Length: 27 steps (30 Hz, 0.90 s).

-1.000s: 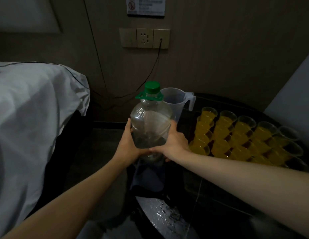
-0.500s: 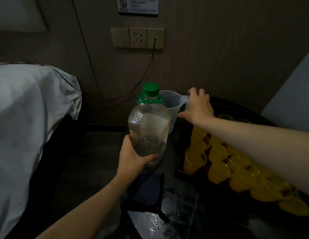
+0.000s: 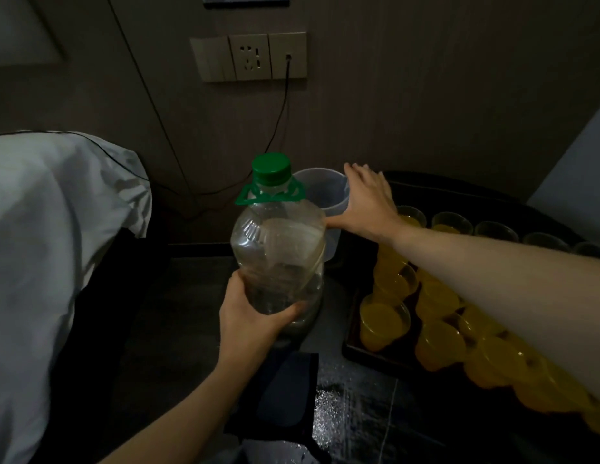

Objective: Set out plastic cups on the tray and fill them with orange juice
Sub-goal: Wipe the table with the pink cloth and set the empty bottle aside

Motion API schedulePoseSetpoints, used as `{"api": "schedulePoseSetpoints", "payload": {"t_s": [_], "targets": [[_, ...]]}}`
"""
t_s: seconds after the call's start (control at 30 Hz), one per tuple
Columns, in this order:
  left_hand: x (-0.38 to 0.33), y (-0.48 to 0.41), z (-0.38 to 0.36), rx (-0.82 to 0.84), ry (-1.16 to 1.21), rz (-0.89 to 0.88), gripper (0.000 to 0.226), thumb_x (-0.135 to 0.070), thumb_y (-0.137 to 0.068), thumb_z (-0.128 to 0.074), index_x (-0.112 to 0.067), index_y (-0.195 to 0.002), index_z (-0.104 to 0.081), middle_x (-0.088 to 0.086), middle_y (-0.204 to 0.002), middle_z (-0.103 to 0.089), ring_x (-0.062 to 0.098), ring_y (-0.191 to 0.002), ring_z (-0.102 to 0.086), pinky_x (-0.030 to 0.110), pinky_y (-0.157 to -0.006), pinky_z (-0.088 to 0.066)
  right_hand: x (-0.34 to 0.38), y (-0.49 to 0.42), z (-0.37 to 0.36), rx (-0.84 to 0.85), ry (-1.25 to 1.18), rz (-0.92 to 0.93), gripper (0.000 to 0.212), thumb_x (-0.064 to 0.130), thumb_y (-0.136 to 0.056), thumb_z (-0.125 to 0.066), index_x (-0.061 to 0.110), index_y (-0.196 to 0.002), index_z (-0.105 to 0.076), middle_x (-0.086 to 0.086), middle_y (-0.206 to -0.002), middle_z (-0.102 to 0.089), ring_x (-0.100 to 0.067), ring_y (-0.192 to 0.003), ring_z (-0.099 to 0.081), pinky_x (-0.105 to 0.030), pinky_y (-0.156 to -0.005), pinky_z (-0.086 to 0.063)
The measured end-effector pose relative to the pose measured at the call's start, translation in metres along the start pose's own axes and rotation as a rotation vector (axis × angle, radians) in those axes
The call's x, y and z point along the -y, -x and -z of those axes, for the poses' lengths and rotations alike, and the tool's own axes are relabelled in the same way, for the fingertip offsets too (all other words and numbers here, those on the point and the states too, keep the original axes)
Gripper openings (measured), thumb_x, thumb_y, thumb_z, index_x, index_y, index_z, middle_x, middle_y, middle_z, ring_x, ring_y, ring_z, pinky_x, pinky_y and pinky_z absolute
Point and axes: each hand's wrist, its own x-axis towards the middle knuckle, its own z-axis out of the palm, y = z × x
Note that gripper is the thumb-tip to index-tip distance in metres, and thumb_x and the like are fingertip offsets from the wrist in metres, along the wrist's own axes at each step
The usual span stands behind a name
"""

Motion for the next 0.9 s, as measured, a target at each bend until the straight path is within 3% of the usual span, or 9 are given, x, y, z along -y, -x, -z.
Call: {"api": "schedulePoseSetpoints", "payload": {"t_s": [0.13,0.3,0.47,0.57,0.67,0.73,0.8,0.83,0.9], "targets": [[-0.002,-0.007,-0.010,-0.016,-0.013,-0.001,0.080,-0.035,-0.054,-0.098,-0.031,-0.121,-0.054,-0.013,-0.116,-0.066,0.001,-0.111,-0.062,0.030,-0.095,-0.054,0.000,-0.006,-0.004,-0.070,0.008,0.013,0.122,0.083,-0.062,-0.072,0.009,-0.152,-0.036,-0.013,-0.152,-0.040,-0.032,-0.144,-0.032,-0.049,-0.124,-0.013],[-0.006,-0.014,-0.021,-0.010,-0.020,0.005,0.088,-0.038,-0.053,-0.097,-0.031,-0.127,-0.051,-0.016,-0.121,-0.062,-0.001,-0.115,-0.058,0.035,-0.100,-0.054,-0.006,-0.012,-0.002,-0.102,0.034,-0.021,0.114,0.084,-0.060,-0.072,0.009,-0.142,-0.047,-0.014,-0.142,-0.046,-0.034,-0.134,-0.041,-0.047,-0.117,-0.030],[-0.003,-0.003,-0.015,-0.036,-0.097,0.053,0.120,-0.061,-0.053,-0.091,-0.024,-0.151,-0.034,-0.008,-0.144,-0.036,0.005,-0.132,-0.040,0.028,-0.112,-0.037,-0.011,-0.013,0.002,-0.027,-0.031,-0.031,0.136,0.078,-0.063,-0.077,0.008,-0.161,-0.014,-0.016,-0.167,-0.017,-0.033,-0.156,-0.007,-0.051,-0.126,-0.003],[0.013,0.036,0.002,-0.009,-0.390,-0.020,0.086,-0.075,-0.072,-0.063,-0.021,-0.137,-0.048,-0.004,-0.133,-0.039,0.016,-0.124,-0.043,0.033,-0.104,-0.035,-0.012,-0.005,0.007,-0.013,-0.054,0.002,0.136,0.067,-0.065,-0.083,0.012,-0.162,-0.006,-0.015,-0.169,-0.010,-0.032,-0.156,-0.001,-0.049,-0.127,-0.002],[0.030,0.071,0.014,0.141,-0.765,-0.216,0.037,-0.044,-0.079,-0.070,-0.027,-0.111,-0.064,-0.006,-0.117,-0.048,0.021,-0.106,-0.053,0.033,-0.084,-0.040,-0.009,0.002,0.015,-0.031,-0.031,-0.016,0.133,0.056,-0.068,-0.088,0.013,-0.162,-0.005,-0.015,-0.169,-0.012,-0.033,-0.156,-0.003,-0.048,-0.127,-0.009],[0.033,0.087,0.015,0.267,-0.848,-0.207,0.044,-0.043,-0.092,-0.062,-0.039,-0.135,-0.056,-0.010,-0.143,-0.043,0.021,-0.128,-0.047,0.034,-0.099,-0.040,-0.007,0.007,0.021,-0.025,-0.066,-0.057,0.132,0.054,-0.068,-0.089,0.014,-0.162,-0.006,-0.015,-0.168,-0.015,-0.033,-0.156,-0.006,-0.049,-0.124,-0.015],[0.038,0.099,0.014,0.341,-0.943,-0.232,0.055,-0.052,-0.103,-0.038,-0.048,-0.156,-0.024,-0.011,-0.167,-0.012,0.019,-0.153,-0.021,0.031,-0.120,-0.018,-0.008,0.013,0.026,0.005,-0.098,-0.081,0.132,0.055,-0.068,-0.088,0.014,-0.163,-0.006,-0.014,-0.168,-0.016,-0.034,-0.155,-0.007,-0.050,-0.123,-0.018],[0.037,0.103,0.013,0.380,-1.004,-0.240,0.053,-0.053,-0.104,-0.032,-0.047,-0.156,-0.023,-0.005,-0.167,-0.010,0.021,-0.154,-0.021,0.030,-0.122,-0.012,-0.008,0.017,0.027,0.020,-0.098,-0.083,0.132,0.055,-0.069,-0.088,0.014,-0.163,-0.005,-0.014,-0.168,-0.015,-0.034,-0.155,-0.007,-0.051,-0.123,-0.019],[0.043,0.106,0.011,0.471,-1.065,-0.153,0.051,-0.053,-0.104,-0.027,-0.038,-0.150,-0.044,0.006,-0.159,-0.036,0.027,-0.143,-0.043,0.037,-0.117,-0.014,-0.010,0.024,0.030,0.032,-0.097,-0.090,0.131,0.054,-0.069,-0.088,0.016,-0.163,-0.004,-0.012,-0.168,-0.014,-0.033,-0.156,-0.006,-0.052,-0.124,-0.019]]}}
